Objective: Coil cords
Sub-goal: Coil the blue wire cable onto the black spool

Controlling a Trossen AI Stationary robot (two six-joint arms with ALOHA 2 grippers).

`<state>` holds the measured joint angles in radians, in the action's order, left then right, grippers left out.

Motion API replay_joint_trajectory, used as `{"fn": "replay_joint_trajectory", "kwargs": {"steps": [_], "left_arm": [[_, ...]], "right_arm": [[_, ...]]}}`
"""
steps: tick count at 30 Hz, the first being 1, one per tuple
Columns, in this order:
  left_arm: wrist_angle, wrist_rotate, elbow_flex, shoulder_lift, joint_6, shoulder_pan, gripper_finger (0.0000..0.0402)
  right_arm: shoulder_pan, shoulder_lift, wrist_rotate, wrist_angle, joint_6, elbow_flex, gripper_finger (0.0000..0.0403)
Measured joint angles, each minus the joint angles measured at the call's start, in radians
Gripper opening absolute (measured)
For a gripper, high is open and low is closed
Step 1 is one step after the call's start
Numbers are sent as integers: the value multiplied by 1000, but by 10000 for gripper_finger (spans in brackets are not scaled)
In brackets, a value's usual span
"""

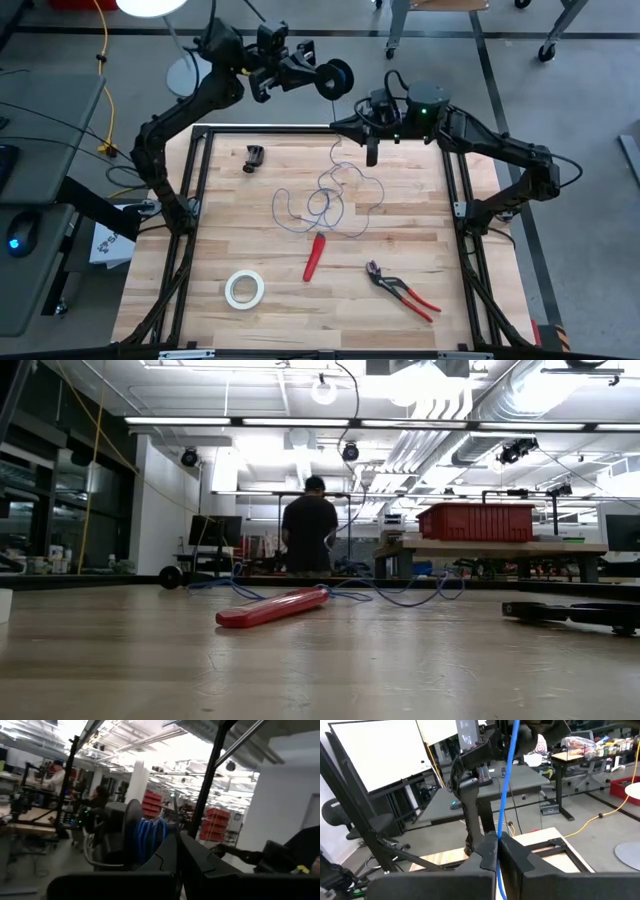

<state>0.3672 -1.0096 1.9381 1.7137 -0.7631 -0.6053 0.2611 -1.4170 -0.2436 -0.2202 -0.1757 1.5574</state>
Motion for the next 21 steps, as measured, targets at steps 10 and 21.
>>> {"fn": "replay_joint_trajectory", "kwargs": {"steps": [10,21], "left_arm": [[-16,35,2,-24,35,-4,0],[-25,107,2,-83,125,-2,0]], "right_arm": [[0,-2,73,-37,82,-3,91],[-1,-63,188,-26,131,-2,183]]}}
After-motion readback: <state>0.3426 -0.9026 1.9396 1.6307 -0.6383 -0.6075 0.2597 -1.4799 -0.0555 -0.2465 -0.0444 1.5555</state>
